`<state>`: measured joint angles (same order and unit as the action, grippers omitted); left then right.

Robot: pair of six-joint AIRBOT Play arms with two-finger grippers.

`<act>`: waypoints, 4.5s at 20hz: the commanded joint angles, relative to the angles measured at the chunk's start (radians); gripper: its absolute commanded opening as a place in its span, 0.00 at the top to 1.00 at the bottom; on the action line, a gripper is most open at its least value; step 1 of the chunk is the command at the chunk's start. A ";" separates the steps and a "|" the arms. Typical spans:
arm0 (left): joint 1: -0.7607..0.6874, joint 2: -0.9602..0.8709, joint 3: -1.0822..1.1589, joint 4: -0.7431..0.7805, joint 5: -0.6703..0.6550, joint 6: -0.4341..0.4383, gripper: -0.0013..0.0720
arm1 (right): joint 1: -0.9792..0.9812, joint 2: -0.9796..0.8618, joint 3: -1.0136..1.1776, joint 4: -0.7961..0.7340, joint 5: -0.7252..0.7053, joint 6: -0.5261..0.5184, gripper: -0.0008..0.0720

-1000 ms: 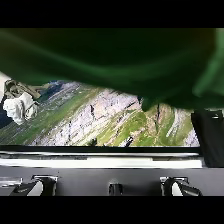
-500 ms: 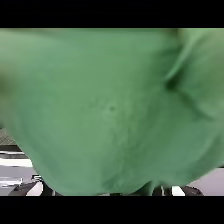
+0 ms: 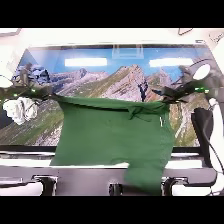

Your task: Fold the clothes and pants, and hang the long-sleeved shirts on hangers.

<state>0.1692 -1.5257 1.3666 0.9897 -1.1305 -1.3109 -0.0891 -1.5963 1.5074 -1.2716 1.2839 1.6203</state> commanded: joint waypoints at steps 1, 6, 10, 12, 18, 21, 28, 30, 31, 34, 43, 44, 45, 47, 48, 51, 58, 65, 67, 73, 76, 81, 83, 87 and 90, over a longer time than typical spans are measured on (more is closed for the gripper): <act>-0.003 -0.163 0.089 -0.006 0.087 0.002 0.96 | 0.023 -0.096 -0.005 0.029 -0.365 0.037 0.94; -0.027 -0.264 0.253 -0.006 0.172 0.002 0.96 | 0.023 -0.123 -0.005 0.030 -0.631 0.112 0.94; -0.053 -0.309 0.258 -0.006 0.183 0.002 0.96 | 0.023 -0.181 -0.005 0.034 -0.541 0.112 0.94; -0.059 -0.320 0.259 -0.006 0.170 0.002 0.95 | 0.021 -0.180 -0.004 0.032 -0.506 0.112 0.94; 0.014 -0.302 0.400 -0.005 -0.340 0.005 0.95 | -0.090 -0.043 0.096 0.029 -0.058 0.058 0.94; 0.020 -0.301 0.359 0.007 -0.570 -0.002 0.95 | -0.082 -0.029 0.062 -0.029 0.314 0.057 0.94; 0.017 -0.318 0.159 0.077 -0.569 -0.013 0.96 | -0.013 -0.029 -0.190 -0.086 0.278 0.093 0.94; 0.020 -0.318 0.150 0.078 -0.563 -0.003 0.96 | -0.013 -0.029 -0.190 -0.097 0.282 0.097 0.94; 0.024 -0.317 0.150 0.078 -0.563 0.003 0.96 | -0.013 -0.029 -0.190 -0.105 0.285 0.097 0.94; 0.048 -0.315 0.150 0.114 -0.564 0.002 0.96 | -0.013 -0.026 -0.190 -0.117 0.289 0.094 0.94; 0.030 -0.331 0.104 0.110 -0.544 0.002 0.65 | -0.014 -0.025 -0.189 -0.100 0.217 0.119 0.53; 0.040 -0.322 0.110 0.111 -0.565 -0.004 0.33 | -0.014 -0.019 -0.184 -0.102 0.234 0.099 0.35; 0.058 -0.306 0.121 0.111 -0.584 -0.017 0.23 | -0.014 -0.009 -0.178 -0.109 0.265 0.060 0.23; 0.104 -0.253 0.125 0.115 -0.597 -0.018 0.23 | -0.014 0.020 -0.177 -0.171 0.341 0.026 0.14; 0.131 -0.218 0.112 0.122 -0.598 -0.022 0.24 | -0.014 0.034 -0.183 -0.199 0.365 0.024 0.14; 0.197 -0.084 -0.077 0.138 -0.538 -0.020 0.28 | -0.014 0.100 -0.293 -0.232 0.355 0.016 0.15; 0.236 0.152 -0.668 0.138 -0.332 0.140 0.39 | -0.014 0.171 -0.393 -0.302 0.343 -0.003 0.17; 0.235 0.148 -0.701 0.155 -0.289 0.159 0.39 | -0.014 0.173 -0.393 -0.318 0.374 -0.009 0.20; 0.228 0.148 -0.720 0.154 -0.281 0.159 0.39 | -0.014 0.173 -0.393 -0.315 0.362 -0.005 0.20; 0.222 0.148 -0.757 0.137 -0.240 0.121 0.84 | -0.014 0.173 -0.393 -0.308 0.350 -0.002 0.21; 0.222 0.148 -0.756 0.118 -0.233 0.118 0.95 | -0.023 0.185 -0.378 -0.307 0.373 -0.090 0.22; 0.222 0.149 -0.755 0.119 -0.241 0.118 0.95 | -0.455 0.266 -0.394 0.010 0.383 -0.064 0.23; 0.222 0.149 -0.755 0.118 -0.242 0.118 0.95 | -0.612 0.298 -0.534 0.110 0.384 -0.084 0.23; 0.222 0.150 -0.754 0.117 -0.240 0.118 0.95 | -0.621 0.323 -0.810 0.060 0.320 -0.221 0.24; 0.222 0.151 -0.754 0.088 -0.240 0.118 0.95 | -0.530 0.335 -0.904 0.066 0.225 -0.231 0.25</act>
<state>0.3916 -1.3758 0.6117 1.0988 -1.3701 -1.1927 -0.6567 -1.2758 0.7139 -1.2304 1.5894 1.4315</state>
